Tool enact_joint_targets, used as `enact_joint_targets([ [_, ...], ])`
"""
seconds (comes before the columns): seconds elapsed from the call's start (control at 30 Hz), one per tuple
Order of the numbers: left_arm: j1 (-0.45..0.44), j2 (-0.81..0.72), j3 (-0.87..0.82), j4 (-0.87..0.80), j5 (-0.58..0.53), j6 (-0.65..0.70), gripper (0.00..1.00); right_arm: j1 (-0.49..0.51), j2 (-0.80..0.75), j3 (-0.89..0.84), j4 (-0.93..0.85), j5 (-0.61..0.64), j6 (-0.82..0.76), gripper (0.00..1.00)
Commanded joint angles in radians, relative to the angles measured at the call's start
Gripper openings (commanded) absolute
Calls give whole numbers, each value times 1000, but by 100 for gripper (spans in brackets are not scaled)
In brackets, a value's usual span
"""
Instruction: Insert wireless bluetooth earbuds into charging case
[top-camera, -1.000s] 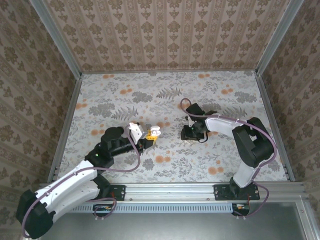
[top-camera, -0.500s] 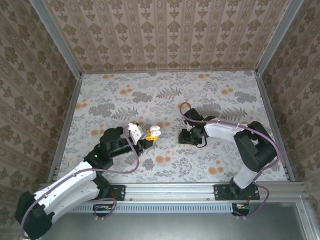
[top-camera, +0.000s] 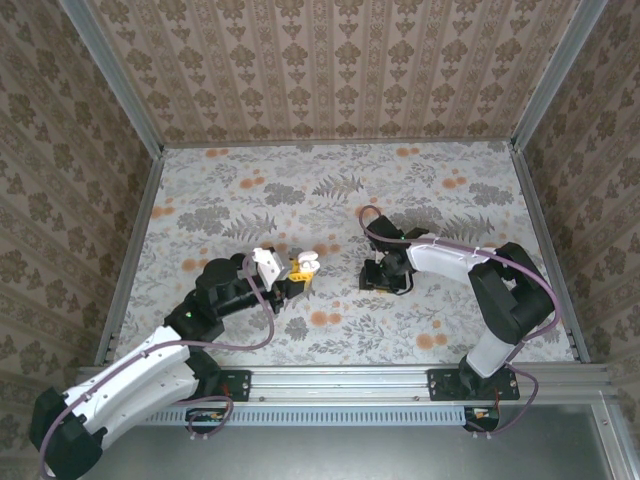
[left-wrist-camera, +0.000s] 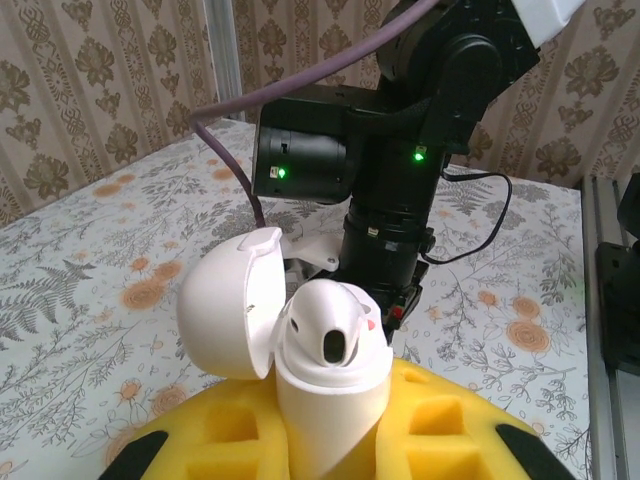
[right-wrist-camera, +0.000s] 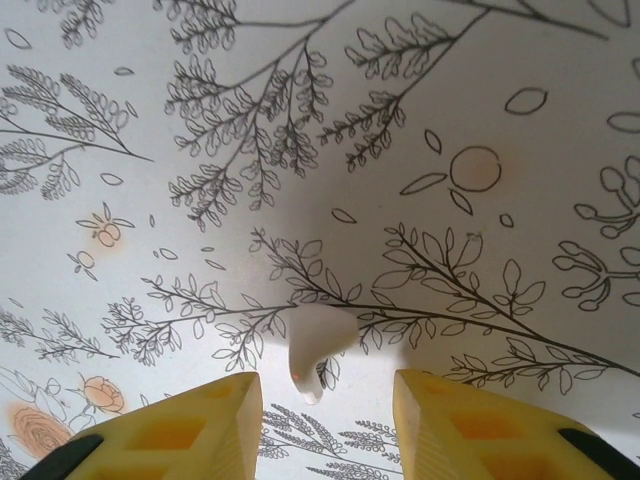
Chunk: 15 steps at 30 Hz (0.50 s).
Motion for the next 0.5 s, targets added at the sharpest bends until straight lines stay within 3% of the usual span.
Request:
enact_joint_targets([
  [0.0,-8,-20,17,-14,-9,0,0,2,24,36,-34,30,-12,40],
  [0.47,-10,-32,4,-17,-20,3,0,4,115,73,-11,30,-19,35],
])
